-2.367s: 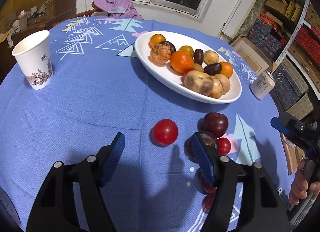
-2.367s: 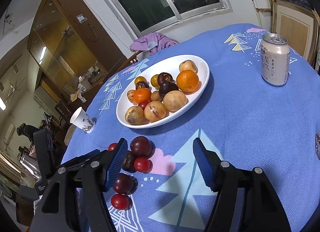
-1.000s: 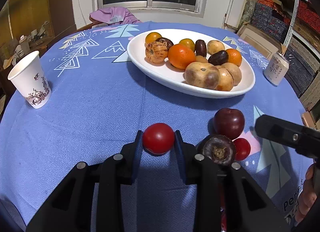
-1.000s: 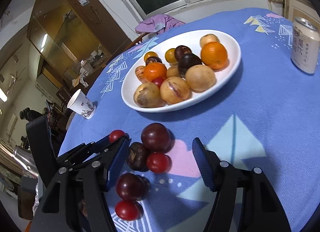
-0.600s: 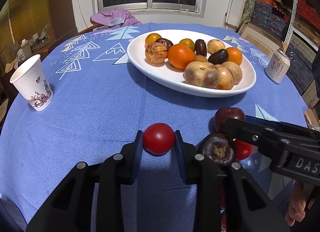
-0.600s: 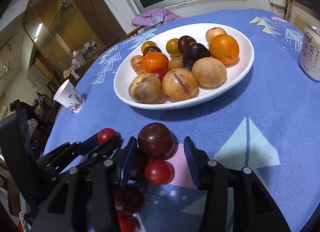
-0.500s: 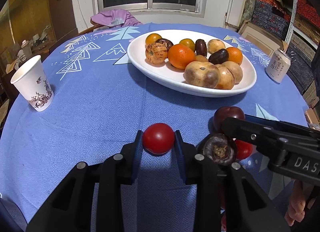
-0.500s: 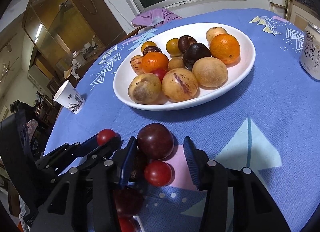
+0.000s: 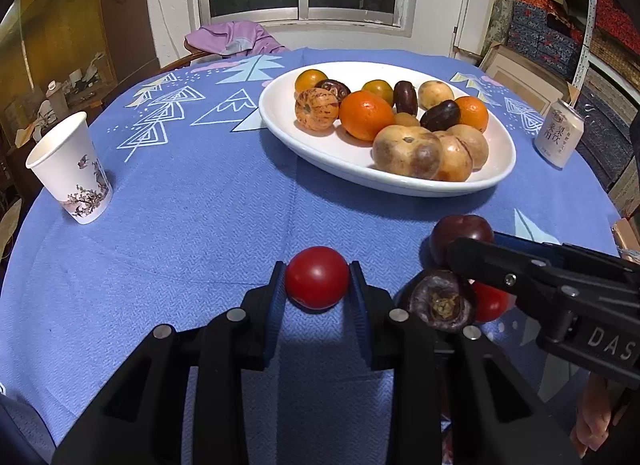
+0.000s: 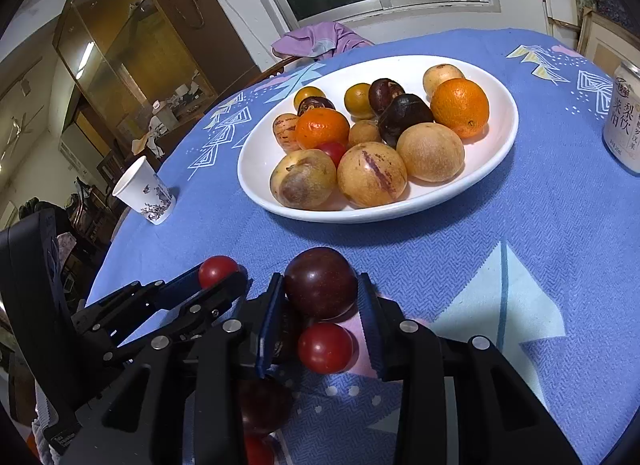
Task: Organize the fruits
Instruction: 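Reach the right tool toward a dark red plum while the left tool holds the tomato, then grasp the dark red plum with the right tool while the left tool holds the tomato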
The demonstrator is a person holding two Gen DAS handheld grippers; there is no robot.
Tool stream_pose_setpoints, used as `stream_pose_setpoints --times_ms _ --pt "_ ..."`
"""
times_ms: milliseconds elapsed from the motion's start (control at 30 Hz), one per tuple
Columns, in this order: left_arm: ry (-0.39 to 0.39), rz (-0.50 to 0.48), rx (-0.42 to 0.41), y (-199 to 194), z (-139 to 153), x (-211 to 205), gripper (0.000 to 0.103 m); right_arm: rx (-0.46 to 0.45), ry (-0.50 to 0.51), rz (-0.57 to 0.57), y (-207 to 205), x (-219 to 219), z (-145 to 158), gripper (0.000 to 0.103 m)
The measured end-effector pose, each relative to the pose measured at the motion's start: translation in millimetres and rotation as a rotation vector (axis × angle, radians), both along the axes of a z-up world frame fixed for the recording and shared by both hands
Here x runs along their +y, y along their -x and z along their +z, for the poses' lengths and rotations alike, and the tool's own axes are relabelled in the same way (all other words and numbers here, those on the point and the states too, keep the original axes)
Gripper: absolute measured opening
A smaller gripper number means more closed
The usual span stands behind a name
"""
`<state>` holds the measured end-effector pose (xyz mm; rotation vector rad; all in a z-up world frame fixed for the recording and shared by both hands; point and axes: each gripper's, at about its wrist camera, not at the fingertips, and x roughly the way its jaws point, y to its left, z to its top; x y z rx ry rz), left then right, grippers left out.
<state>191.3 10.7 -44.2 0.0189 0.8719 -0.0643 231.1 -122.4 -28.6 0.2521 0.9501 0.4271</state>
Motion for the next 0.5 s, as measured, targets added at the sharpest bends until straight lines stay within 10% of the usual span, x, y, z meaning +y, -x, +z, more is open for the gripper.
stream_pose_setpoints --times_ms 500 --pt "-0.071 0.042 -0.152 18.7 28.9 -2.4 0.03 -0.074 -0.011 0.034 19.9 -4.7 21.1 0.037"
